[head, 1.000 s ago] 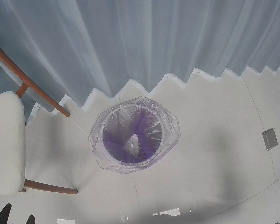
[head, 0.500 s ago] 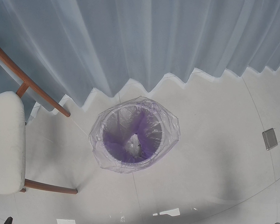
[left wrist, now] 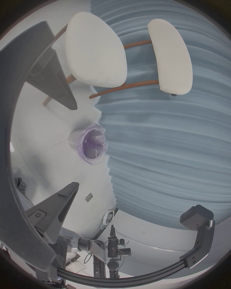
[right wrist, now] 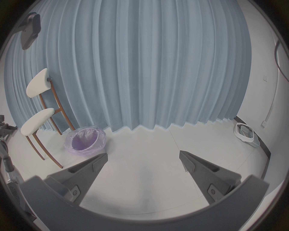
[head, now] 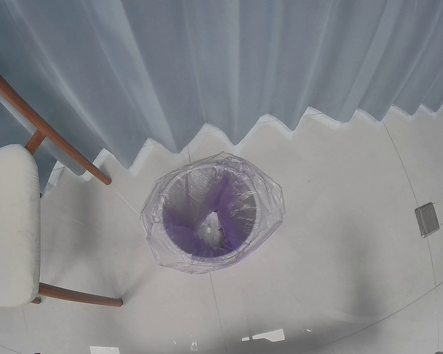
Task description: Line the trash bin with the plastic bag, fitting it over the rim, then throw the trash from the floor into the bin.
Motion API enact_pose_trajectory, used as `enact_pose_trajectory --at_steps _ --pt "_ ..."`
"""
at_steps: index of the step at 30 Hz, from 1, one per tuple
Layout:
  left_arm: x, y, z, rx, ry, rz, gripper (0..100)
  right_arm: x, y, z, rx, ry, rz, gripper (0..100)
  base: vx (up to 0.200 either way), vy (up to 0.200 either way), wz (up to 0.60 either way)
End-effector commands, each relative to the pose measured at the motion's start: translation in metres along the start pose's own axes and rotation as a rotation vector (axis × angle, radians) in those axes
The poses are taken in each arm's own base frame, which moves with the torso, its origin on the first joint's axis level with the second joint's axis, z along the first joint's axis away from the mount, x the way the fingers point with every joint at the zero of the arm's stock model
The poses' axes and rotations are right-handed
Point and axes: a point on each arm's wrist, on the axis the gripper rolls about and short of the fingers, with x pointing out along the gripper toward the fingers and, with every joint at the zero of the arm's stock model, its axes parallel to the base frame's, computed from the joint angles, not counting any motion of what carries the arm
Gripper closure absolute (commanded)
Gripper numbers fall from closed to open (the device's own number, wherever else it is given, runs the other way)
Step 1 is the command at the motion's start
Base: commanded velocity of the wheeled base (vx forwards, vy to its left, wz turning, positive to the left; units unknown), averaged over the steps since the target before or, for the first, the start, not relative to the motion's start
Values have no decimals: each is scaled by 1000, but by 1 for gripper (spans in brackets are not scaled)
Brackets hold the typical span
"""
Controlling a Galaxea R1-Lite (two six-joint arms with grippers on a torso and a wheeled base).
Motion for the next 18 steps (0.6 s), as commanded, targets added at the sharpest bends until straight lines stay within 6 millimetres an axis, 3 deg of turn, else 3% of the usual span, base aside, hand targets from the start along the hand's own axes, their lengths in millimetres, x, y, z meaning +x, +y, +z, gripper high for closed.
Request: enact_pose_trajectory --at_steps 1,2,3,5,18 --pt "0 3 -2 -2 -9 116 0 0 0 -5 -5 8 1 0 0 0 0" --pt "0 4 -3 -5 -8 161 0 0 0 -5 -5 6 1 0 0 0 0" --pt "-1 8 -3 -31 -2 346 0 0 0 -5 -5 8 1 0 0 0 0" --pt "-2 11 -6 -76 19 506 0 0 0 -5 -5 8 1 0 0 0 0" --pt "2 12 -7 -68 99 421 0 0 0 -5 -5 6 1 0 0 0 0"
